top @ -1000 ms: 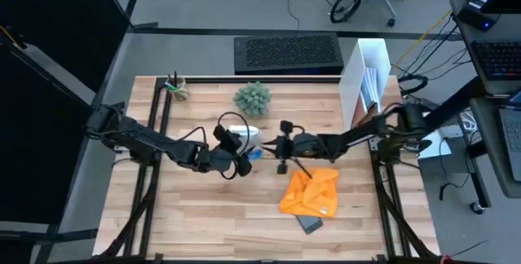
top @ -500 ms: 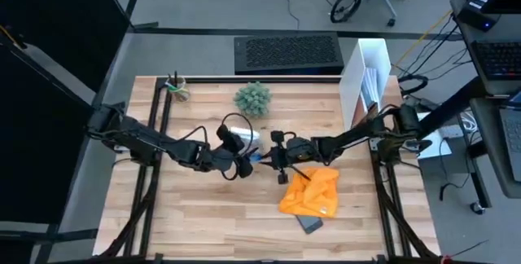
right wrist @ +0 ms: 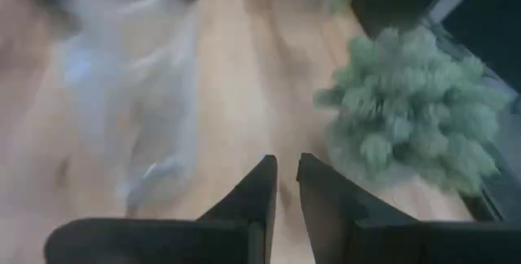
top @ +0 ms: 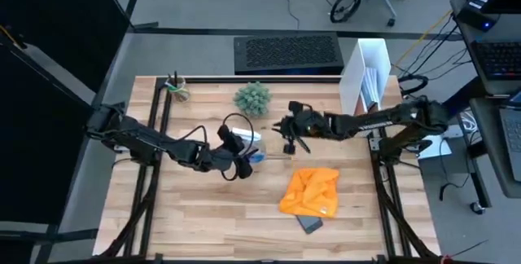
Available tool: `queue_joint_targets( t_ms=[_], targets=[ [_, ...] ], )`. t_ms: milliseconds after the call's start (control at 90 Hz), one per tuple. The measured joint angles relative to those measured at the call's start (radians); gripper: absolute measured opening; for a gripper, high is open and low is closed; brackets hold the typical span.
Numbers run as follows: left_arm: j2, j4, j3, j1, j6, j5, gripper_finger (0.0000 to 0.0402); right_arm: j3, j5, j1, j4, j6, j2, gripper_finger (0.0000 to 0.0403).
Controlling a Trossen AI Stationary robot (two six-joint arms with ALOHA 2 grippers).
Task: Apply microfiber cloth
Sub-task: Spray the front of the cellphone using the spray bottle
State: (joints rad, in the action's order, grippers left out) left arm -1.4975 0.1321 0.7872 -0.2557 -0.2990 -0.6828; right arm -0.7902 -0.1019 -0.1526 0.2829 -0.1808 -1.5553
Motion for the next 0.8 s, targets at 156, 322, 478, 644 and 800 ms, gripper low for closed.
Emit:
queue_joint_targets(
  t_ms=[156, 322, 478, 644, 800],
  targets=[
    [0.0, 0.001, 0.0, -0.01, -0.005, 0.001, 0.0241, 0.002, 0.141, -0.024, 0.179, 0.061, -0.157, 0.0038],
    [0.0, 0.014, -0.001, -0.013, -0.002, 0.015, 0.0241, 0.002, 0.164, 0.059, 0.249, 0.066, -0.231, 0.0038],
    [0.0, 0.022, -0.001, -0.015, 0.042, 0.037, 0.0241, 0.0, 0.09, 0.123, 0.181, 0.076, -0.214, 0.0038],
    [0.0, 0.027, 0.0, -0.017, 0.086, 0.095, 0.0241, 0.0, 0.052, 0.18, 0.083, 0.143, -0.171, 0.0038],
    [0.001, 0.028, 0.001, -0.012, 0.102, 0.173, 0.0241, 0.002, 0.012, 0.204, -0.033, 0.193, -0.142, 0.0038]
  ],
)
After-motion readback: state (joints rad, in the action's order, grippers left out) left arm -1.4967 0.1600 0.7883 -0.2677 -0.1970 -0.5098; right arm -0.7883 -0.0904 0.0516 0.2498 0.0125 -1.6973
